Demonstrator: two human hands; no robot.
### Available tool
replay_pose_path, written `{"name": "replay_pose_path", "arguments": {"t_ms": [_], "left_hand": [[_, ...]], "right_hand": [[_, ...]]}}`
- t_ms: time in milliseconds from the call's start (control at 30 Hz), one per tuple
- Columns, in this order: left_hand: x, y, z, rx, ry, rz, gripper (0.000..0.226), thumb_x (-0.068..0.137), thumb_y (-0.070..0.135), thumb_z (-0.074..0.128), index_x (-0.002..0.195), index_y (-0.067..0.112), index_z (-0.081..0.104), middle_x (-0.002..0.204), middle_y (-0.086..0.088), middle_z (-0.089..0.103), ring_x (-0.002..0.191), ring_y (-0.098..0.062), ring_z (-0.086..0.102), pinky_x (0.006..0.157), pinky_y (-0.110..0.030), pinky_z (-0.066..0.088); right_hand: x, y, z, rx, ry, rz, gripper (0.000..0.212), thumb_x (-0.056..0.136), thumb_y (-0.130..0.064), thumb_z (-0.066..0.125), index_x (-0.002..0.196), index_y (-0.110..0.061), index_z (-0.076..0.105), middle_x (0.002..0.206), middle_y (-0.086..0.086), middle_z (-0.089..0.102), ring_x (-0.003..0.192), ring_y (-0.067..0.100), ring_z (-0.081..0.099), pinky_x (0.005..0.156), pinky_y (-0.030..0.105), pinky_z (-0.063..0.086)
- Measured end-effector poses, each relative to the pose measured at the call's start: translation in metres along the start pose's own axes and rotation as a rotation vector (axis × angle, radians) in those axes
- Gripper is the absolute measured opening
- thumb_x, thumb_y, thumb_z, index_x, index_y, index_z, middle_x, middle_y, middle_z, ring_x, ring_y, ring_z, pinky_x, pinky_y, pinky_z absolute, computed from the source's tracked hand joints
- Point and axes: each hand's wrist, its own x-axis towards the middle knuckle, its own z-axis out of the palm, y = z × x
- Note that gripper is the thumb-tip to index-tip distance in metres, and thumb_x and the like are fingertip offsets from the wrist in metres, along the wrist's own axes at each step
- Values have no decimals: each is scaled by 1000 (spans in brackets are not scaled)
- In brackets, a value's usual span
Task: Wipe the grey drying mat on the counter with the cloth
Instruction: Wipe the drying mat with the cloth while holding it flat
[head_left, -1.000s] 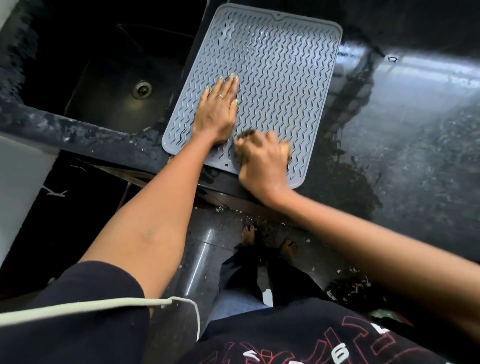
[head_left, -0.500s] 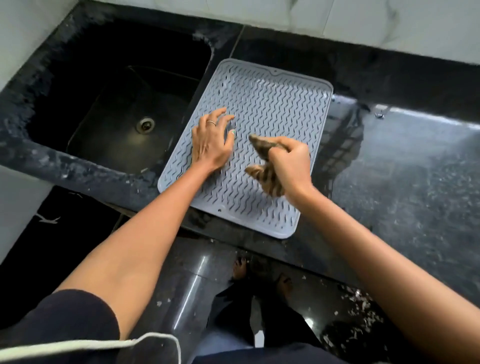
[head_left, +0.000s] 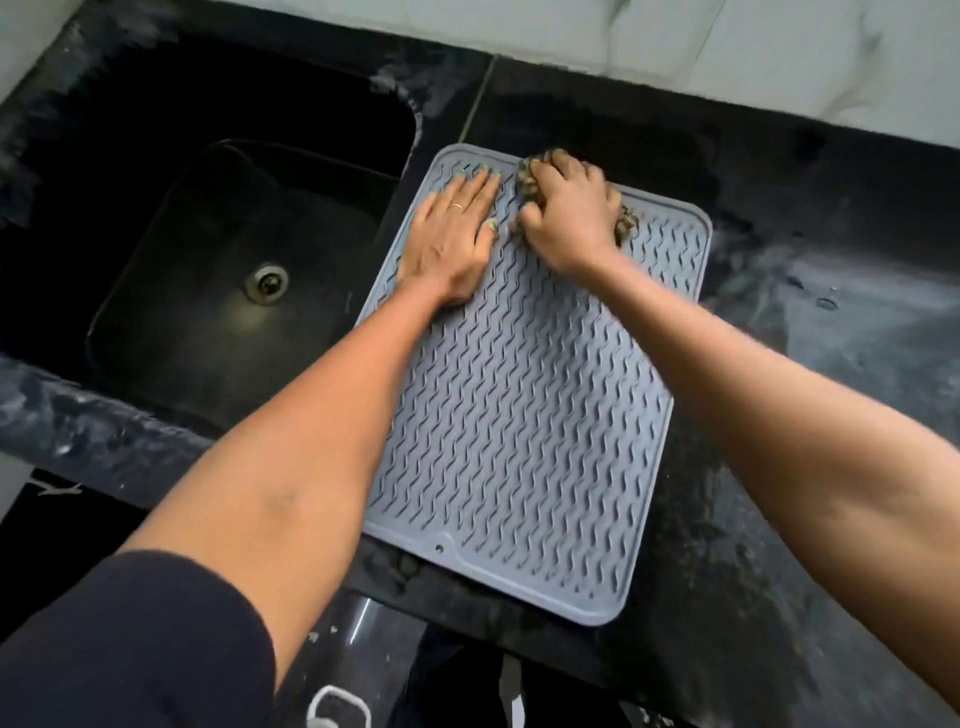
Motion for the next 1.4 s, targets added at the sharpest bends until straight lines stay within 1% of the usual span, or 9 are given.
{"name": "replay_pose_path", "arguments": {"t_ms": [167, 467, 600, 667, 867, 1133, 1233, 1333, 1400], "left_hand": [[5, -2, 2, 27, 3, 13, 54, 99, 29, 24, 152, 23, 15, 160, 3, 18, 148, -15, 13, 121, -35, 9], [3, 0, -3, 26, 1, 13, 54, 100, 26, 25, 153, 23, 13, 160, 3, 17, 148, -16, 12, 120, -35, 8], [3, 1, -6, 10, 3, 3, 53, 100, 24, 26, 152, 23, 15, 160, 4, 17, 148, -15, 13, 119, -33, 9], [3, 1, -5, -6, 8, -1, 53, 101, 25, 25, 152, 24, 15, 160, 5, 18, 148, -14, 13, 120, -33, 8], [4, -1, -1, 10, 31, 5, 53, 99, 27, 24, 152, 24, 16, 160, 5, 19, 148, -15, 14, 120, -34, 9], [6, -2, 1, 1, 27, 1, 53, 99, 27, 24, 152, 25, 17, 159, 5, 20, 148, -15, 14, 120, -35, 10], [5, -2, -1, -20, 12, -4, 53, 99, 27, 25, 152, 25, 18, 159, 5, 20, 148, -15, 14, 120, -35, 10], [6, -3, -2, -67, 18, 0, 53, 98, 25, 25, 151, 23, 21, 159, 5, 22, 148, -14, 15, 121, -35, 10], [6, -3, -2, -119, 38, -7, 53, 97, 23, 27, 150, 21, 25, 158, 4, 26, 147, -14, 17, 120, -34, 10]], "right_hand": [[-12, -2, 23, -88, 166, -97, 46, 82, -22, 47, 127, -14, 55, 133, 4, 56, 122, 27, 44, 98, 43, 33], [-105, -10, 17, 94, 102, -266, 27, 80, -10, 53, 97, -12, 73, 104, 4, 72, 95, 24, 55, 82, 36, 35], [-74, -12, -12, 653, 105, 25, 32, 76, -10, 44, 83, -18, 75, 90, -1, 75, 82, 16, 67, 79, 44, 56], [-40, -6, -18, 490, 327, 90, 35, 79, -14, 45, 102, -20, 71, 111, -1, 70, 101, 16, 58, 93, 39, 46], [-20, 0, 13, -113, 148, 44, 36, 83, -16, 45, 116, -13, 59, 128, 5, 56, 117, 28, 41, 94, 44, 31], [-131, -20, 20, -1, 104, -168, 29, 80, -12, 49, 100, -11, 70, 105, 3, 67, 95, 24, 50, 80, 35, 34], [-105, -24, -7, 321, 94, -11, 29, 77, -12, 46, 82, -18, 73, 80, -1, 70, 72, 17, 56, 72, 31, 48], [-47, -22, -16, 310, 274, 74, 33, 83, -11, 46, 101, -22, 70, 108, -3, 68, 100, 15, 54, 91, 34, 42], [-22, -23, -8, 122, 159, 30, 40, 87, -13, 47, 124, -23, 59, 130, -2, 57, 119, 20, 44, 101, 39, 33]]}}
